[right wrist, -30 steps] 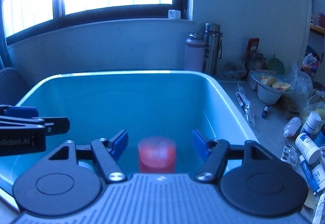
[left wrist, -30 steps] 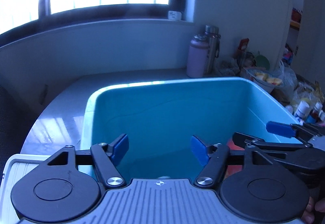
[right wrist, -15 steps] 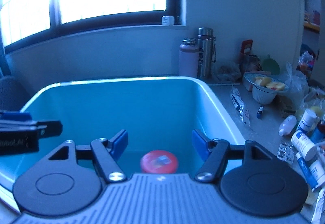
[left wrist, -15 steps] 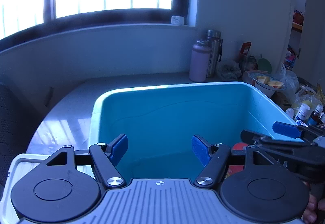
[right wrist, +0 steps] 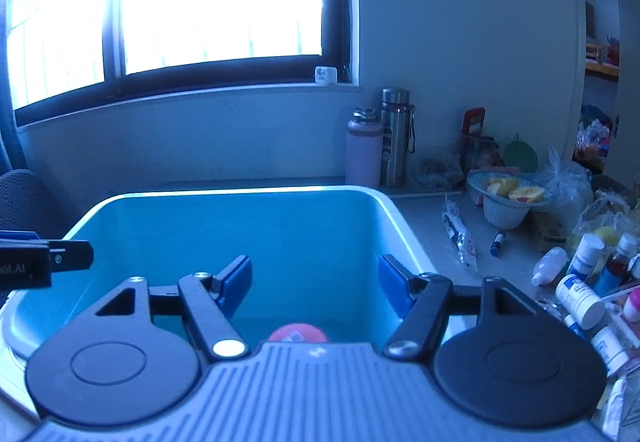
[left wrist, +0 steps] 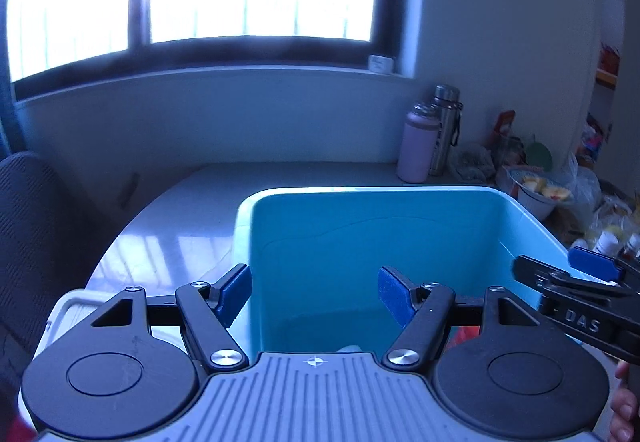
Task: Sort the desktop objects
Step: 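Open both grippers to drop the bottle and canister into the tub, then withdraw both tools and move the right tool to the remaining red canister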
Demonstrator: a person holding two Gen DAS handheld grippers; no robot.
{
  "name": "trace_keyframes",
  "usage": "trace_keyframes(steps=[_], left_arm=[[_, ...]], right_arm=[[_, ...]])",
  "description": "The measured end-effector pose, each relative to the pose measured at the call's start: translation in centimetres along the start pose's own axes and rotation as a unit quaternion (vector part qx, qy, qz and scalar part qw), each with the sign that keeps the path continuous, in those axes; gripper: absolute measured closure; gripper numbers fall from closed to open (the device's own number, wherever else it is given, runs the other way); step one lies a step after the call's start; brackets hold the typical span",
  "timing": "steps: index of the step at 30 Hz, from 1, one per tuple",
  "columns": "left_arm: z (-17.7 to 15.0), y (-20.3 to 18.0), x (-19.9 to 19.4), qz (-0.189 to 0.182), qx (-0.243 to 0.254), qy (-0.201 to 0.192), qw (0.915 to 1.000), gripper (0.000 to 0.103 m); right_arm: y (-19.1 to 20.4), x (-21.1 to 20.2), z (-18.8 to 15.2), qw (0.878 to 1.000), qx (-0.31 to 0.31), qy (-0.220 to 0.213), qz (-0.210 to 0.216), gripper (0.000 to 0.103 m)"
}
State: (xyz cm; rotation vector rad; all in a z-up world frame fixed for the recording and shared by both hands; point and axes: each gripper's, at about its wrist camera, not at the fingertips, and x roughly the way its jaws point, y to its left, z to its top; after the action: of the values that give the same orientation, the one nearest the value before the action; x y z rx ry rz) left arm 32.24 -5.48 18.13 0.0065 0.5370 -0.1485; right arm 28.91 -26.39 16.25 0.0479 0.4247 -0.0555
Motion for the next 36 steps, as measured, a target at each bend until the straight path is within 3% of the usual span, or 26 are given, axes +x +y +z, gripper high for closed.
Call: trace_keyframes(steps=[13,19,30,36], left_arm=[[-5.3,0.4,-6.8,0.011,-0.015,0.005,0.9998,0.031],[-9.2,1.3,-9.4,0.018,0.007,0.011,0.9998,0.031],[-16.1,2.1,-11.8,0.027,0.001,0.025,0.9993,0.031],[-19.2,2.1,-12.5,0.033,0.003,0.013,0.9994,0.031]], right_arm=[[0.1,-6.7,-3.1,1.000,-0.003,-0.008,0.015,0.034],[0.7,-9.5,-5.9,1.000,-0.008,-0.010,0.025,0.032],[2.1,-12.9,-12.4,1.000,-0.006,-0.013,0.015,0.031],[2.9,-14.6,-15.0,0.999,-0.018,-0.026,0.019,0.031]])
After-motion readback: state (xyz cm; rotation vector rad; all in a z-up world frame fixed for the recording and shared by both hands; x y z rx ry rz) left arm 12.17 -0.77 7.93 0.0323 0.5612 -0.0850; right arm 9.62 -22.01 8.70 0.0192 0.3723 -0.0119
